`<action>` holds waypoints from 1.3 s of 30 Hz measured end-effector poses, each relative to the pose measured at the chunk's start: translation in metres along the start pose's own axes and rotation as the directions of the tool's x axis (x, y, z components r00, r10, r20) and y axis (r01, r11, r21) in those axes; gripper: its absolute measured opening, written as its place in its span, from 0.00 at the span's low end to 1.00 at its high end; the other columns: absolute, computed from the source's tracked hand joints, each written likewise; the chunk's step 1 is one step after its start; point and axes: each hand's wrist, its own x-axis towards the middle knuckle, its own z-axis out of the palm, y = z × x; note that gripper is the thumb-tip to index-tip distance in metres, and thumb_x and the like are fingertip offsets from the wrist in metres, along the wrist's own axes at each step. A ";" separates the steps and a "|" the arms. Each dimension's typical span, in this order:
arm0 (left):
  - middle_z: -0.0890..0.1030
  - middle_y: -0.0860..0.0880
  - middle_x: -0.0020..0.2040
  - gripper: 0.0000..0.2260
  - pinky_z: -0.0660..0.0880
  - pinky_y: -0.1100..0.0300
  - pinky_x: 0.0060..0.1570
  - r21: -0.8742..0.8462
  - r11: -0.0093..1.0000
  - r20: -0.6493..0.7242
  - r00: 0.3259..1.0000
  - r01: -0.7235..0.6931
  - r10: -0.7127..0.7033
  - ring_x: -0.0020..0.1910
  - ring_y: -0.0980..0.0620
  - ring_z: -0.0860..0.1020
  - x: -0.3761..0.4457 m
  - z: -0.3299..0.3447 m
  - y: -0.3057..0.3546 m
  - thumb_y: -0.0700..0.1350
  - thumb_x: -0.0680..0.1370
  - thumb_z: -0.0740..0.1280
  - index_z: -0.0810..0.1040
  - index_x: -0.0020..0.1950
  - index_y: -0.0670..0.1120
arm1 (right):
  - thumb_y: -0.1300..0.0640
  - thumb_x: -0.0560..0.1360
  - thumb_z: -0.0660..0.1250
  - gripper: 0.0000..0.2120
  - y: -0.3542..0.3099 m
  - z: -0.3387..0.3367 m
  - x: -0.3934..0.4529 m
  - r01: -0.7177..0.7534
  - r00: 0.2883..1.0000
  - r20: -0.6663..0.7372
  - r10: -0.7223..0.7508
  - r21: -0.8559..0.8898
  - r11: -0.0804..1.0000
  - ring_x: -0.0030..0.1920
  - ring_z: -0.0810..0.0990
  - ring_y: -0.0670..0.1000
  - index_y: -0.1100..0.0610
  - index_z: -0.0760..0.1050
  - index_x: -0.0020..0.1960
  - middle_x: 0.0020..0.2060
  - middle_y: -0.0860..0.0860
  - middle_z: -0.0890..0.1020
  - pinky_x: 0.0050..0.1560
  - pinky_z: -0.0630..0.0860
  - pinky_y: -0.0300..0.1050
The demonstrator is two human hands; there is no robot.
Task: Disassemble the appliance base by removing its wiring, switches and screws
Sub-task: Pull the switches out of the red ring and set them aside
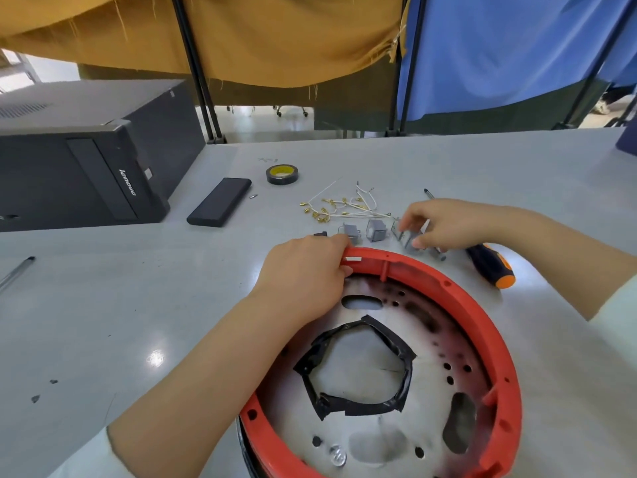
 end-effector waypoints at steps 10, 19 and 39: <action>0.79 0.50 0.50 0.09 0.66 0.56 0.39 0.026 1.000 0.010 1.000 -0.002 0.002 0.50 0.45 0.77 -0.001 -0.002 0.001 0.53 0.78 0.59 0.70 0.56 0.53 | 0.62 0.78 0.58 0.21 0.017 -0.009 0.020 -0.085 0.996 0.000 0.090 -0.325 0.942 0.60 0.71 0.56 0.57 0.63 0.71 0.63 0.56 0.68 0.61 0.71 0.50; 0.79 0.50 0.51 0.10 0.66 0.56 0.40 0.025 1.000 0.022 1.000 -0.009 0.008 0.50 0.45 0.77 0.000 -0.002 0.001 0.53 0.78 0.58 0.70 0.57 0.53 | 0.53 0.76 0.66 0.25 0.002 0.001 0.031 0.035 0.998 0.063 -0.012 -0.378 0.925 0.61 0.70 0.55 0.55 0.64 0.71 0.63 0.54 0.68 0.62 0.70 0.52; 0.80 0.50 0.51 0.09 0.67 0.57 0.40 -0.033 0.999 0.014 0.999 0.035 -0.034 0.49 0.45 0.77 0.001 0.001 -0.002 0.47 0.79 0.59 0.71 0.59 0.54 | 0.59 0.73 0.70 0.31 0.000 0.018 0.030 0.079 0.991 -0.101 -0.091 -0.117 0.990 0.56 0.73 0.52 0.54 0.61 0.72 0.59 0.53 0.74 0.56 0.71 0.46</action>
